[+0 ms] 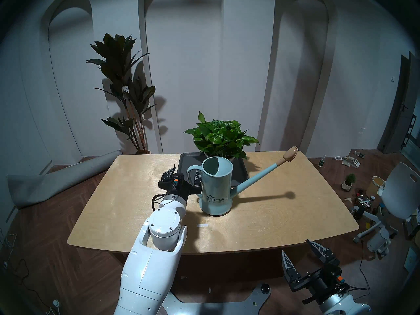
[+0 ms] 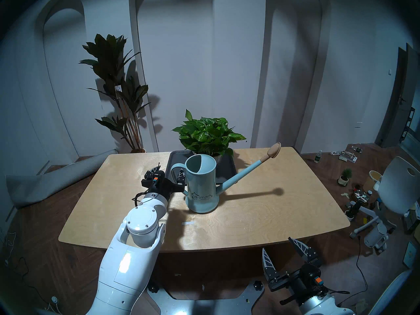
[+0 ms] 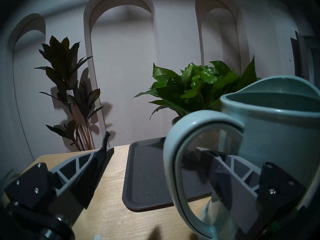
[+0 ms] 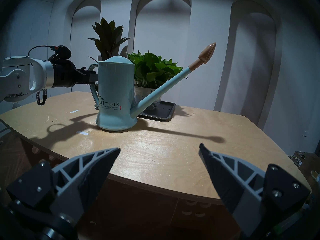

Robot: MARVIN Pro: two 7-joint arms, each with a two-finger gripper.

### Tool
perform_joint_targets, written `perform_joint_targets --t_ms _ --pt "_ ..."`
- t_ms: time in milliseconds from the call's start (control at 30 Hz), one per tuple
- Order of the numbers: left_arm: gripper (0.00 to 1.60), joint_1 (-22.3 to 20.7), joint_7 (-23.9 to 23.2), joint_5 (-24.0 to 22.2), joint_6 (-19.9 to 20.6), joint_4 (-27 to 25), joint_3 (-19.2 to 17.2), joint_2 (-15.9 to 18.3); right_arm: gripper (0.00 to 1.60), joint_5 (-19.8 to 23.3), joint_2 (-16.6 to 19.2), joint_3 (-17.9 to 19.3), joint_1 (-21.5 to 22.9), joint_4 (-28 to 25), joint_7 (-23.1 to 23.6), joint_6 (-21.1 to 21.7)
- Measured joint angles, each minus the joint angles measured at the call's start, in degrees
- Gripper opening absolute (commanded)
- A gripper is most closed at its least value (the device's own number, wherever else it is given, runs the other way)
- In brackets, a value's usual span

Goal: Pick up the watering can and pour water into the potted plant, then put the can down

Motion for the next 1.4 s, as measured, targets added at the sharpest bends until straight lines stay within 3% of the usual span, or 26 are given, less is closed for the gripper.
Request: perform_joint_targets --t_ms 300,367,400,533,667,800,900,1167,1400 --pt "1.60 -2.4 -0.8 -2.0 -0.2 1.8 -1.5 -0.5 1.60 0.0 0.0 0.0 0.0 0.0 0.0 0.0" --pt "1.41 -2.7 -1.6 -2.8 0.0 1.9 -1.7 -0.5 1.60 0.0 0.0 0.0 0.0 0.0 0.0 0.0" --pt "1.41 -2.8 -1.9 -3.1 0.2 1.9 -1.8 -0.6 1.60 0.0 0.0 0.0 0.0 0.0 0.0 0.0" --pt "0.98 -3.1 -4.6 -6.2 3.2 1.5 -2.4 -0.8 1.60 0.0 0.0 0.0 0.0 0.0 0.0 0.0" --pt "0.93 -2.9 -7.9 -9.7 7.7 -0.4 -2.9 -1.0 1.60 0.0 0.0 0.0 0.0 0.0 0.0 0.0" --pt "0.55 -2.6 -9.8 -12.4 12.1 -2.7 -3.5 -1.1 1.60 0.0 0.0 0.0 0.0 0.0 0.0 0.0" --pt "0.03 -2.5 -9.8 -13.6 13.9 -3.2 -3.9 -1.4 1.60 0.0 0.0 0.0 0.0 0.0 0.0 0.0" --pt "0.00 -3.7 -5.3 -16.3 14.1 -2.0 -4.7 -1.9 1.60 0.0 0.0 0.0 0.0 0.0 0.0 0.0" --pt "0.00 -4.5 -1.7 -18.3 8.8 0.8 -3.5 -2.0 1.60 0.0 0.0 0.0 0.0 0.0 0.0 0.0"
